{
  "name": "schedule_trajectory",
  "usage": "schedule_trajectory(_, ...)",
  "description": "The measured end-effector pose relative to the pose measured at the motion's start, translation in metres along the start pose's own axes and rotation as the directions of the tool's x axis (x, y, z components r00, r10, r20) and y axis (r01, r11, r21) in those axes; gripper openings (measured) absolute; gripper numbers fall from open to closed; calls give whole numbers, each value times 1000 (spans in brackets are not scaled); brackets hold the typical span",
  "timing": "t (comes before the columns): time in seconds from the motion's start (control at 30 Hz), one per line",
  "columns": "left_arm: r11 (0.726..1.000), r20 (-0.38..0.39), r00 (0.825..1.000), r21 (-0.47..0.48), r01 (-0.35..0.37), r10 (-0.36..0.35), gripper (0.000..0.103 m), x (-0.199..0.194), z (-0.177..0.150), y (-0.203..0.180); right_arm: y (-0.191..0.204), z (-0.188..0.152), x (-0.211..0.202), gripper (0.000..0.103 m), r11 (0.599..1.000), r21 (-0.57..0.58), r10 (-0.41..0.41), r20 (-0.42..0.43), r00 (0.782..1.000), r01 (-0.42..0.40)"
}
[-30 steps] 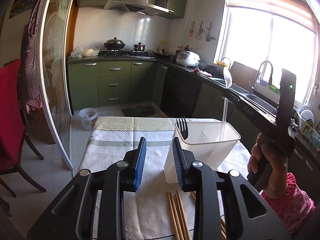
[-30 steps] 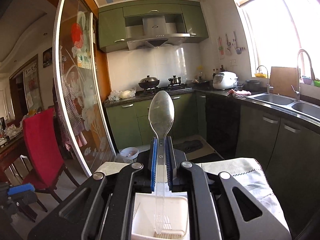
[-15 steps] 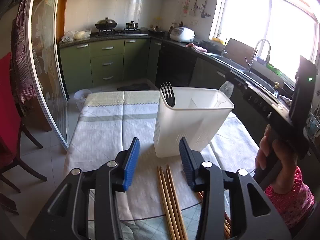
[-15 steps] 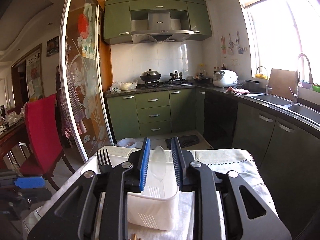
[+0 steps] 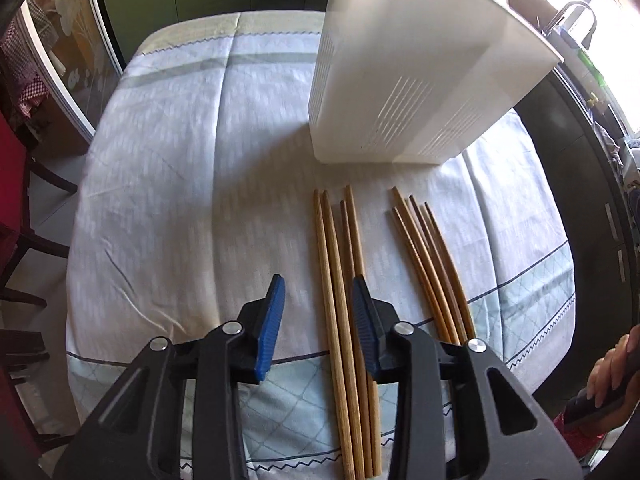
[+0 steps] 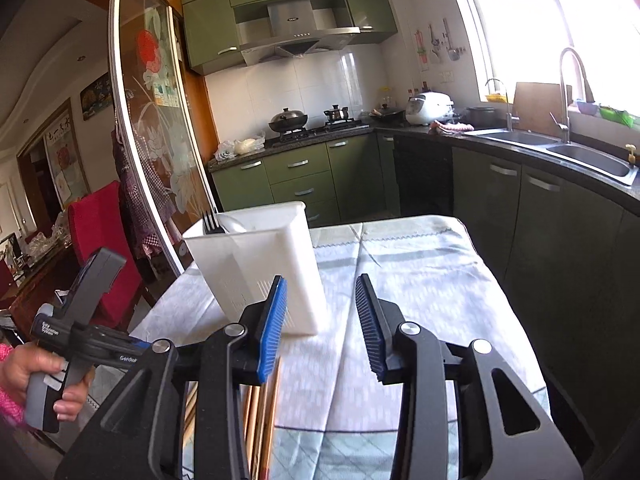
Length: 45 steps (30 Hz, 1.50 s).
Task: Organize utensils
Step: 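Close the left tool on one wooden chopstick from the pile, then lift the chopstick with the left tool while the right tool grasps another chopstick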
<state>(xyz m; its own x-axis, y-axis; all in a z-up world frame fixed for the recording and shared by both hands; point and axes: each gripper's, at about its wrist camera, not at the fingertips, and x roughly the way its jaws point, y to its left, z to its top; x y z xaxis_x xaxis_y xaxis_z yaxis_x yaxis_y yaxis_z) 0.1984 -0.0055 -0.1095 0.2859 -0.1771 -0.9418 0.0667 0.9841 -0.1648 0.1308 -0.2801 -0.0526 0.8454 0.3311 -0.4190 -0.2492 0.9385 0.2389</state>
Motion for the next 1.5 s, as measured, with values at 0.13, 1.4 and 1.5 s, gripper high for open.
schedule_trajectory(0.13, 1000, -29, 999, 7, -27, 27, 28, 14, 3, 0, -20, -14, -2, 36, 998, 64, 13, -32, 999, -11)
schedule_trajectory(1.4, 994, 188, 979, 64, -93, 79, 6, -33, 1, -18, 2, -17, 83, 32, 989, 14, 134, -503, 854, -147)
schedule_trajectory(1.5, 993, 283, 956, 67, -94, 71, 6, -59, -10, -14, 12, -25, 111, 26, 986, 14, 144, -588, 796, -168)
